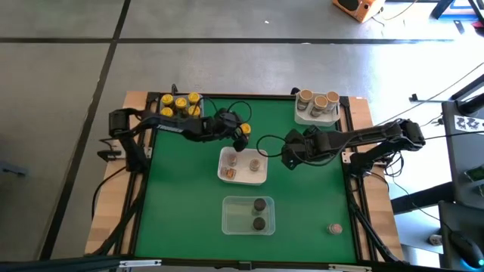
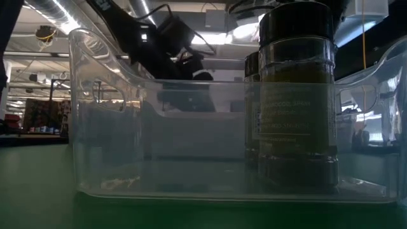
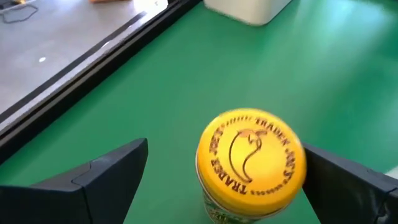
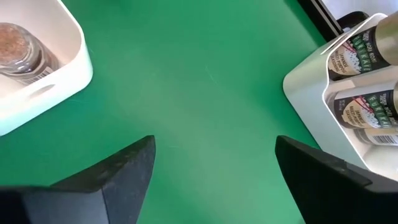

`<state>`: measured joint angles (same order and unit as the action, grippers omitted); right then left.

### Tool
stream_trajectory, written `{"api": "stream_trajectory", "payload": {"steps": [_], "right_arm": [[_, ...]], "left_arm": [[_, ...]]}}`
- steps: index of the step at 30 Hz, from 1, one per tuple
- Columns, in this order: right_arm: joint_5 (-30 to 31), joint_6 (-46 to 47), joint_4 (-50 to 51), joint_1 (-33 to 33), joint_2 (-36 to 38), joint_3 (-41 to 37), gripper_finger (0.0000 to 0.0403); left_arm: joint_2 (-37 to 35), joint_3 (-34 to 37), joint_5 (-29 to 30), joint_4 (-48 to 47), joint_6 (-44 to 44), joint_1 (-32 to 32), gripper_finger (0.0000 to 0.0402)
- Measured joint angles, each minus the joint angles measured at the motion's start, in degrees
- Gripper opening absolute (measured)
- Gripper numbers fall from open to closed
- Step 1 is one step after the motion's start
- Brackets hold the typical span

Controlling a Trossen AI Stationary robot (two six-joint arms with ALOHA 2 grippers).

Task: Sort spices by type
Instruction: Put the yellow seasoning bottle into the top transparent bin

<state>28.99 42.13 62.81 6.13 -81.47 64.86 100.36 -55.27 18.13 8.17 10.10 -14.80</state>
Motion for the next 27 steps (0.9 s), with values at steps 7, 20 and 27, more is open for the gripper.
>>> {"api": "stream_trajectory", "payload": {"steps": [7,20,27], "right_arm": [[0.7,-0.4,-0.7,0.0,0.0,0.0,0.0331],[-0.4,-2.1,-1.2,0.0,0.0,0.0,0.0331],[-1.4,-2.1,-1.5,0.0,0.0,0.0,0.0331]], "left_arm": [[1.6,0.0,0.1,0.3,-0.8,-0.6,0.0378],[-2.8,0.1,0.2,-4.3,-3.4,0.4,0.0221],[-17.3,0.1,4.0,-16.0,-3.5,3.1,0.0221]]}}
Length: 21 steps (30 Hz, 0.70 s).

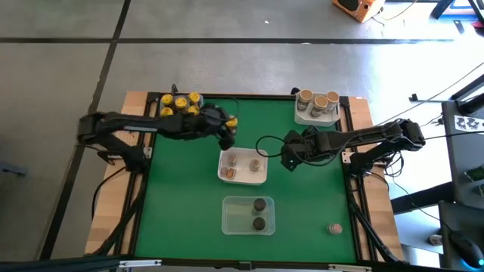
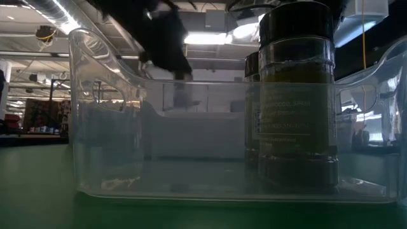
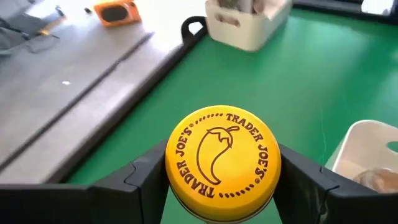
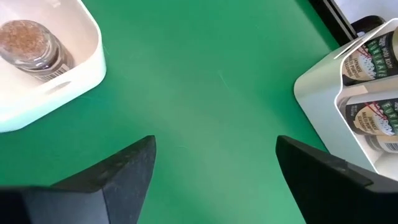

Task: Sort spices by type
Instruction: Put the yellow seasoning bottle into the top transparent bin

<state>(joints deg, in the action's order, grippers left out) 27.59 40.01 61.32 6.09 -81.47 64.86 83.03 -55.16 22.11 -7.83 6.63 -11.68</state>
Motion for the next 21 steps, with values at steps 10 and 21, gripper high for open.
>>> {"api": "stream_trajectory", "payload": {"steps": [10,21], "right_arm": [[0.0,0.0,-0.3,0.0,0.0,-1.3,0.0331],[0.0,0.0,-1.9,0.0,0.0,-2.0,0.0331]], "left_arm": [[-23.8,0.0,15.5,-22.5,5.6,4.4,0.0232],[-36.7,6.7,27.5,-32.1,10.8,2.5,0.0234]]}}
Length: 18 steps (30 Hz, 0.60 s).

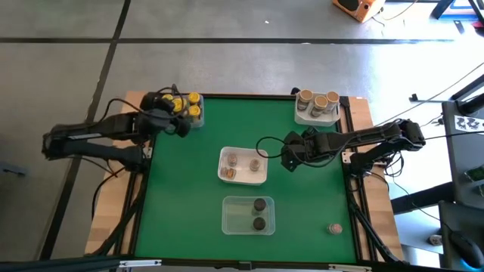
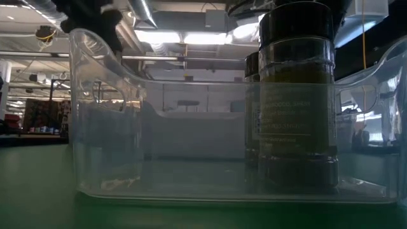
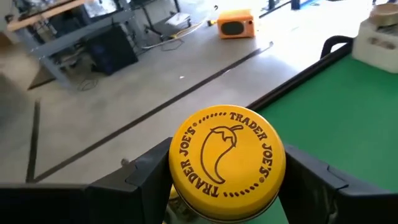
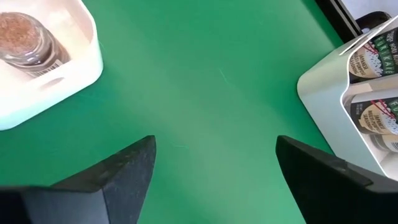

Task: Sort spices by type
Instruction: Put the yellow seasoning bottle into the top transparent bin

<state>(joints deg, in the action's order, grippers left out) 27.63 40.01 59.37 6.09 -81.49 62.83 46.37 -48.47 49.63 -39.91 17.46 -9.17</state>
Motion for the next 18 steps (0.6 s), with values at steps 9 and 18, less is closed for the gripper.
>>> {"api": "stream_trajectory", "payload": {"steps": [9,18], "right_arm": [[-0.1,0.0,0.0,-0.1,0.0,0.0,0.0331],[-0.2,0.1,0.0,-0.1,0.0,0.0,0.0331]], "left_arm": [[0.3,11.3,0.6,9.8,-0.9,-7.7,0.0236],[1.2,18.3,-7.4,20.1,-1.7,-15.5,0.0236]]}}
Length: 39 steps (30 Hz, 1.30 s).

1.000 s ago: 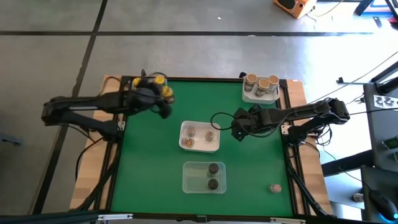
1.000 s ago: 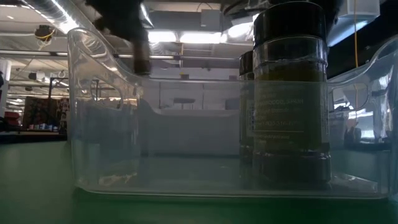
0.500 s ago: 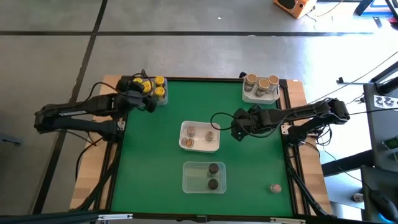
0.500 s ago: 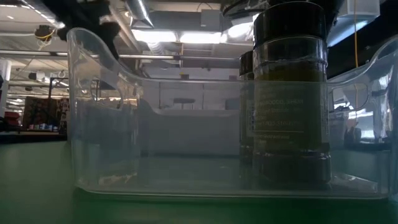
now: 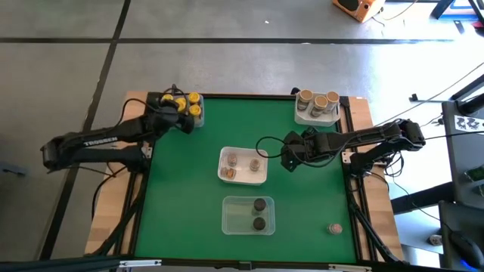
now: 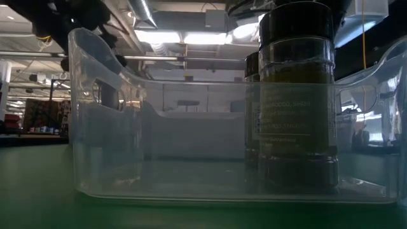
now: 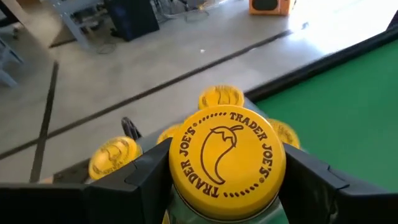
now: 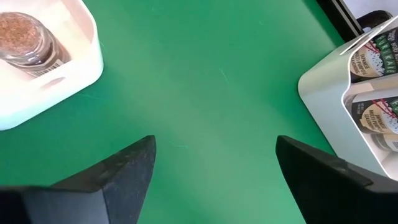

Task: Sort spices by type
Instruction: Put the yellow seasoning bottle into the top transparent bin, then put the brown seasoning bottle into the bottom white bin

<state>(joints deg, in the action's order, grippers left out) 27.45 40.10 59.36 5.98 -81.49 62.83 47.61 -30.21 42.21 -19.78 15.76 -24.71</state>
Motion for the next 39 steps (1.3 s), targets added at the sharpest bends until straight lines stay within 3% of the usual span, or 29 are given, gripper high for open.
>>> {"api": "stream_trajectory", "payload": {"steps": [8,19,26,34,39], "right_arm": [[0.0,0.1,-1.0,0.0,0.0,0.0,0.0331],[0.0,0.0,-1.3,0.0,0.0,0.0,0.0331],[0.0,-0.1,-1.4,0.0,0.0,0.0,0.0331],[0.0,-0.1,-3.2,0.0,0.0,0.0,0.0331],[0.0,-0.1,-4.1,0.0,0.0,0.0,0.0331]], "left_arm": [[4.4,3.6,-6.0,3.1,0.0,-5.2,0.0236],[8.1,5.5,-6.1,4.6,0.8,-7.7,0.0237],[8.1,5.5,-6.1,5.7,-3.0,-7.7,0.0239],[7.9,5.2,-5.9,5.5,-2.7,-7.7,0.0295],[6.8,4.4,-6.0,3.0,-5.3,-6.5,0.0305]]}}
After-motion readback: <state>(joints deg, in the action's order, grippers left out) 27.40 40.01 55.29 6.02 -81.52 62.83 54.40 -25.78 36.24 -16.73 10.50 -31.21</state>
